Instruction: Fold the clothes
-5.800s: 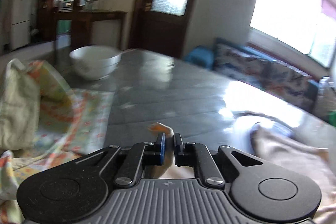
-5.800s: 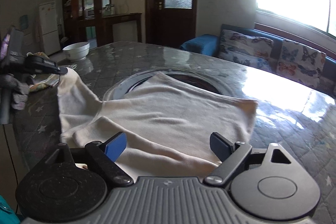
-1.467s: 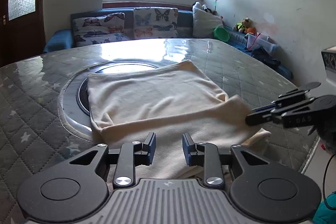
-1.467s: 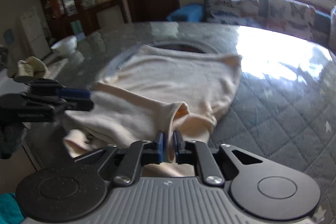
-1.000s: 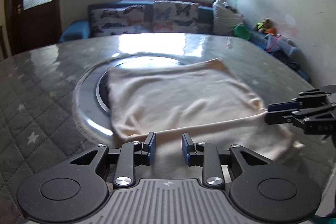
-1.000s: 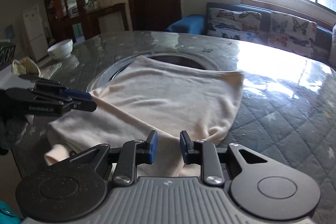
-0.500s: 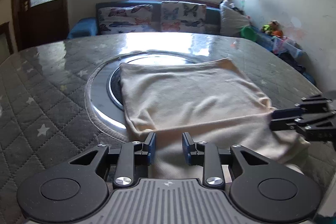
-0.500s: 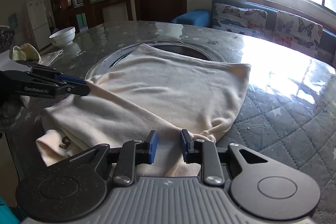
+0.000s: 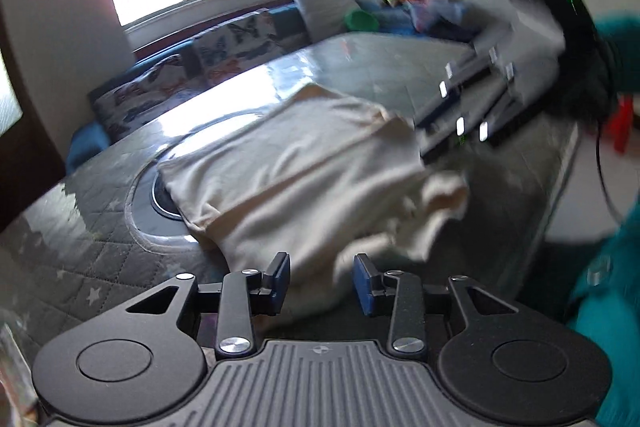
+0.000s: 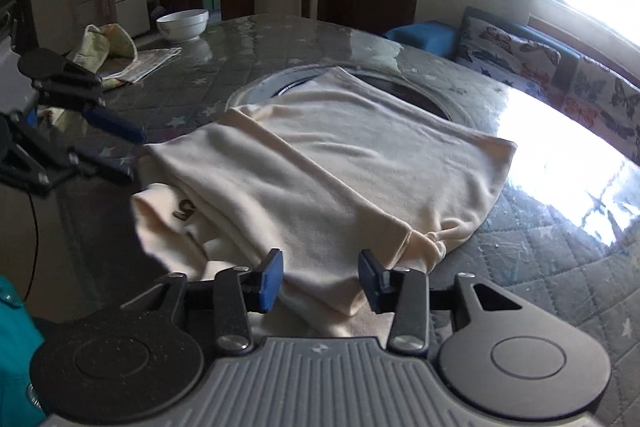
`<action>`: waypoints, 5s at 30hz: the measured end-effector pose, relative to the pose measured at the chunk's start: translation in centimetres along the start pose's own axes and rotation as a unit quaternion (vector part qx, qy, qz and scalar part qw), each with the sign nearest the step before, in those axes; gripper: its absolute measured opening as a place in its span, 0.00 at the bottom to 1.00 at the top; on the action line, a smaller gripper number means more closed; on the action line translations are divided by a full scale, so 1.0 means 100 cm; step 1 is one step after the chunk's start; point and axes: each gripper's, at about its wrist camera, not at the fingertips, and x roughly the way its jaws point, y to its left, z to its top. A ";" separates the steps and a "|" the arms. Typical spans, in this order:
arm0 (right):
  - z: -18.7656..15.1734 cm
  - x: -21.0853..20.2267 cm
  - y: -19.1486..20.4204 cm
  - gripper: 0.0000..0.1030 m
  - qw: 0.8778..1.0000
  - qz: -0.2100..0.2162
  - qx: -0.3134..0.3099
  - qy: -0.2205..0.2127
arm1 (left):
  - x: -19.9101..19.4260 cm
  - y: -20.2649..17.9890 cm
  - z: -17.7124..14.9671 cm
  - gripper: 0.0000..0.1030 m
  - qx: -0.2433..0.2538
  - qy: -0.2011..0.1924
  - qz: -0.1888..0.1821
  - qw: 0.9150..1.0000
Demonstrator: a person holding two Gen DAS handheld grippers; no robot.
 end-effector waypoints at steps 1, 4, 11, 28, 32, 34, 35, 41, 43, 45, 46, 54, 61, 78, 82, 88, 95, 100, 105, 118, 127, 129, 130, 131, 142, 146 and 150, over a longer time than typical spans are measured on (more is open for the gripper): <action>-0.001 -0.005 0.002 0.44 1.000 0.000 -0.009 0.001 | 0.002 -0.003 -0.002 0.37 0.011 0.001 0.001 1.000; -0.004 -0.012 0.007 0.50 1.000 0.001 -0.029 0.008 | 0.008 -0.012 -0.008 0.37 0.039 -0.002 0.003 0.999; -0.011 -0.024 0.015 0.57 0.998 0.001 -0.065 0.023 | 0.027 -0.022 -0.005 0.27 0.053 -0.027 -0.003 0.998; -0.008 0.010 0.029 0.48 0.990 0.013 -0.138 -0.008 | 0.048 0.034 0.027 0.09 -0.104 -0.039 -0.023 0.994; 0.001 0.018 0.017 0.24 0.995 0.029 -0.093 0.001 | 0.048 0.038 0.023 0.14 -0.109 -0.034 -0.026 0.993; 0.006 0.016 0.008 0.19 0.997 0.046 -0.067 0.003 | 0.040 0.036 0.018 0.21 -0.098 -0.035 -0.024 0.994; 0.008 0.016 0.004 0.19 0.997 0.054 -0.053 0.004 | 0.036 0.034 0.015 0.25 -0.091 -0.034 -0.022 0.995; 0.020 0.013 -0.011 0.16 0.997 0.069 -0.016 -0.001 | 0.023 0.016 -0.003 0.50 -0.035 -0.029 -0.010 0.999; 0.023 0.012 -0.013 0.14 0.997 0.070 -0.011 -0.003 | 0.027 0.009 -0.006 0.50 -0.011 -0.026 0.006 1.000; 0.025 0.012 -0.013 0.14 0.998 0.068 -0.011 -0.005 | 0.035 0.007 -0.009 0.47 0.008 -0.016 0.019 1.000; 0.026 0.012 -0.013 0.13 0.998 0.066 -0.012 -0.006 | 0.039 0.007 -0.010 0.36 0.014 -0.010 0.020 1.000; 0.019 0.006 -0.008 0.10 0.998 0.061 -0.004 -0.017 | 0.030 0.014 -0.008 0.11 0.006 -0.034 0.024 0.999; 0.017 -0.025 -0.006 0.09 0.997 0.072 -0.004 -0.031 | -0.001 0.010 -0.001 0.11 -0.027 -0.057 0.003 0.998; 0.000 -0.122 0.033 0.09 0.991 0.130 -0.031 -0.009 | -0.079 -0.028 0.005 0.11 -0.054 -0.074 -0.055 0.994; 0.008 -0.115 0.024 0.09 0.993 0.113 -0.020 -0.020 | -0.066 -0.019 0.016 0.11 -0.060 -0.080 -0.052 0.994; 0.031 -0.094 -0.009 0.09 0.996 0.088 0.001 -0.033 | -0.025 0.015 0.039 0.11 -0.080 -0.073 -0.051 0.993; 0.045 -0.045 -0.055 0.08 0.997 0.056 0.054 -0.025 | 0.043 0.048 0.059 0.11 -0.109 -0.038 -0.054 0.992; 0.035 -0.012 -0.074 0.08 0.996 0.037 0.084 -0.023 | 0.084 0.058 0.060 0.10 -0.129 -0.015 -0.052 0.990; 0.027 0.004 -0.083 0.08 0.993 0.026 0.110 -0.023 | 0.092 0.064 0.063 0.10 -0.135 -0.012 -0.051 0.989; 0.012 0.026 -0.088 0.32 0.988 -0.057 0.142 -0.037 | 0.103 0.099 0.058 0.34 -0.203 -0.006 0.035 0.978; -0.012 -0.009 -0.094 0.34 0.978 -0.072 0.189 -0.054 | 0.051 0.082 0.045 0.33 -0.269 -0.045 0.025 0.962; -0.017 -0.010 -0.096 0.34 0.975 -0.077 0.201 -0.054 | 0.049 0.066 0.048 0.34 -0.263 -0.049 0.002 0.963; -0.019 -0.010 -0.097 0.34 0.974 -0.078 0.206 -0.054 | 0.050 0.059 0.048 0.35 -0.257 -0.049 -0.008 0.965; -0.023 -0.011 -0.097 0.34 0.972 -0.081 0.214 -0.055 | 0.053 0.053 0.048 0.35 -0.254 -0.046 -0.015 0.966; -0.029 -0.027 -0.097 0.35 0.968 -0.112 0.213 -0.064 | 0.069 0.048 0.034 0.36 -0.264 -0.019 0.009 0.964; -0.032 -0.034 -0.079 0.44 0.976 -0.090 0.189 -0.058 | 0.067 0.046 0.033 0.39 -0.263 -0.020 0.017 0.964; -0.040 -0.030 -0.062 0.51 0.983 -0.094 0.158 -0.026 | 0.067 0.047 0.032 0.40 -0.265 -0.019 0.027 0.964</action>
